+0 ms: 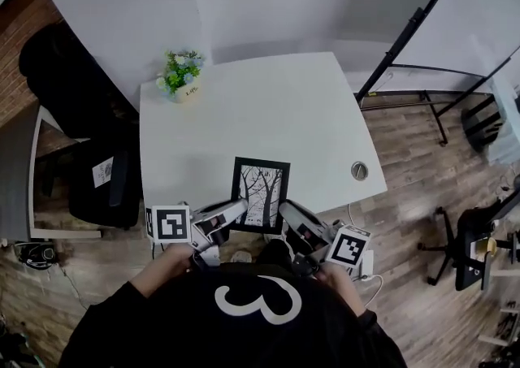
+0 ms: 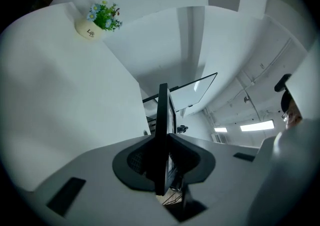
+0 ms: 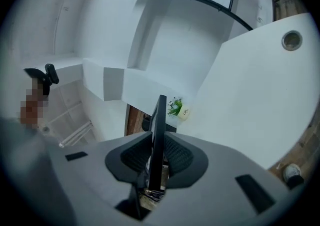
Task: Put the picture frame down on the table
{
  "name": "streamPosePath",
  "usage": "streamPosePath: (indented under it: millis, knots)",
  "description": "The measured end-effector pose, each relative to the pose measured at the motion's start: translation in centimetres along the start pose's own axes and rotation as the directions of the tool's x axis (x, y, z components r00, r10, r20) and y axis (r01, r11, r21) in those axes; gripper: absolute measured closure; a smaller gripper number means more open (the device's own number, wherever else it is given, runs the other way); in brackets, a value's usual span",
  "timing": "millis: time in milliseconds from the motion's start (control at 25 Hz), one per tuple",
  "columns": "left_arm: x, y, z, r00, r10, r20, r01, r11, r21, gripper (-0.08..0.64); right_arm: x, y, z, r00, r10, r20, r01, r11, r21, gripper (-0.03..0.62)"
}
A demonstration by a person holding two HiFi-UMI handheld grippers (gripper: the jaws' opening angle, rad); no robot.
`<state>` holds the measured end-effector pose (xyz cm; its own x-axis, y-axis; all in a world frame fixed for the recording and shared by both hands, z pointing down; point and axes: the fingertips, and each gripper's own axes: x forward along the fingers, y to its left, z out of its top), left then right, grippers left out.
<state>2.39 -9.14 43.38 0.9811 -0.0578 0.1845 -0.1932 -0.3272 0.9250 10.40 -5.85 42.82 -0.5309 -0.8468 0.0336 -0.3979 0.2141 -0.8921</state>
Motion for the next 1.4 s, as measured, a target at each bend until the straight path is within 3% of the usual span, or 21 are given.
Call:
streamPosePath:
  millis: [200,440,760,1240,1400]
  knots:
    - [0.8,0.3,0.9,0.997,0.016,0.071,-0.016,1.000,-0.008,0.474,0.7,-0.8,1.5,0.997,0.006,-0.074,-0.009,0.999,-0.045,0.508]
    - [4.5,1.6,5.4,0.992,0.032,0.120,-0.026,0.998,-0.049,0.474,3.5,-3.8,6.6,0.991,0.036,-0.130,-0.037,0.999,-0.009,0.508]
    - [4.4,1.6,5.9,0.978,0.063,0.200,-0.053,0.997,-0.053,0.472,4.3,-4.1,7.4,0.978,0.033,-0.207,-0.042,0.998,-0.042,0.508]
    - [8.3,7.2,10.2,0.957,0.164,0.238,-0.144,0.985,-0.099,0.462,8.8,-10.1,10.9,0.947,0.039,-0.318,-0.054,0.998,-0.041,0.508]
    - [8.9,9.7,10.3,0.952,0.187,0.241,-0.150,0.975,-0.165,0.462,10.2,-11.9,10.3,0.941,0.080,-0.329,-0.069,0.997,0.045,0.508]
